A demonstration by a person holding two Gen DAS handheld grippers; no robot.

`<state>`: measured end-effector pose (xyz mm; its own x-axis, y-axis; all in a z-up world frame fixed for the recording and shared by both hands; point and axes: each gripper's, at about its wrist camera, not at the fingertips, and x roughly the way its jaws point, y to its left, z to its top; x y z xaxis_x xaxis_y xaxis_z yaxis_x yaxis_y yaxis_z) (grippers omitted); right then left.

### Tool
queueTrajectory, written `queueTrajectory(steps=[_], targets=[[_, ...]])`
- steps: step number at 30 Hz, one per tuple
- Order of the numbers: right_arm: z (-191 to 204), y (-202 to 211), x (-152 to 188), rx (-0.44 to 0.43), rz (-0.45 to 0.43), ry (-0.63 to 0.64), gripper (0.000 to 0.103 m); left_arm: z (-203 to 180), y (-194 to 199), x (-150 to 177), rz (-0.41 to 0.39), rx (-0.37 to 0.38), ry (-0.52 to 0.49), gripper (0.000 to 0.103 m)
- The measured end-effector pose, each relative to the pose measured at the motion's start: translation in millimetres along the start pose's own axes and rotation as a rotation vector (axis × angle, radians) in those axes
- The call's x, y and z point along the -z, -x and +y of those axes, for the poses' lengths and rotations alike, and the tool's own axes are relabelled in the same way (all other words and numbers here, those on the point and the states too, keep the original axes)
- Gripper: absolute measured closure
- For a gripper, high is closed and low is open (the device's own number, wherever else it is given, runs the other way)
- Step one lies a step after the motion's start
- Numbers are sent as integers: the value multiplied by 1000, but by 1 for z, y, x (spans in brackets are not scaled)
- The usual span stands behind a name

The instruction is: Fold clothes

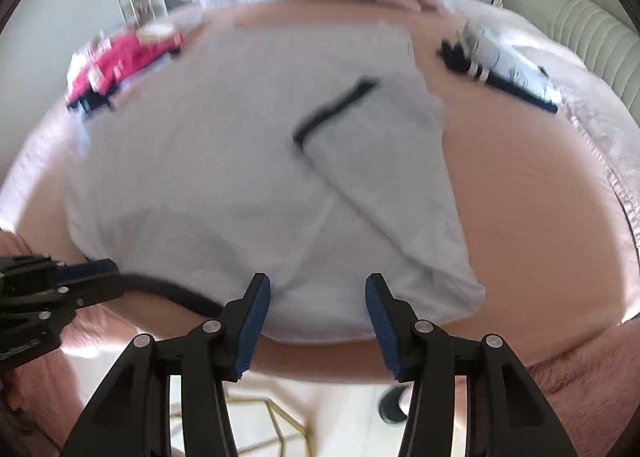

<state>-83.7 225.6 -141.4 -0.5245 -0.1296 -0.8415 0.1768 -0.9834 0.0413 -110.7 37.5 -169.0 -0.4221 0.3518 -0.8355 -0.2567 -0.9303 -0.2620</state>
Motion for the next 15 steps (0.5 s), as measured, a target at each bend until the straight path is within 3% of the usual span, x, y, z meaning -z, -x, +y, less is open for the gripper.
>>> queueTrajectory(steps=[2,3,6,8,12,15], targets=[[8,4,-9,10,-73,42,54,14,3,-5,-21,27,58,89],[12,-1,-11,23,-55,62,54,21,3,-7,-24,36,86,89],[12,-34,-5,83,105,74,54,32,-12,3,75,-13,112,89],[8,-27,-1,54,112,52,53,33,-4,12,56,1,127,89],[7,-18,7,28,119,38,53,52,26,11,-58,-34,218,89],[7,-6,-2,-23,52,-3,53,88,49,12,-179,-67,394,87]])
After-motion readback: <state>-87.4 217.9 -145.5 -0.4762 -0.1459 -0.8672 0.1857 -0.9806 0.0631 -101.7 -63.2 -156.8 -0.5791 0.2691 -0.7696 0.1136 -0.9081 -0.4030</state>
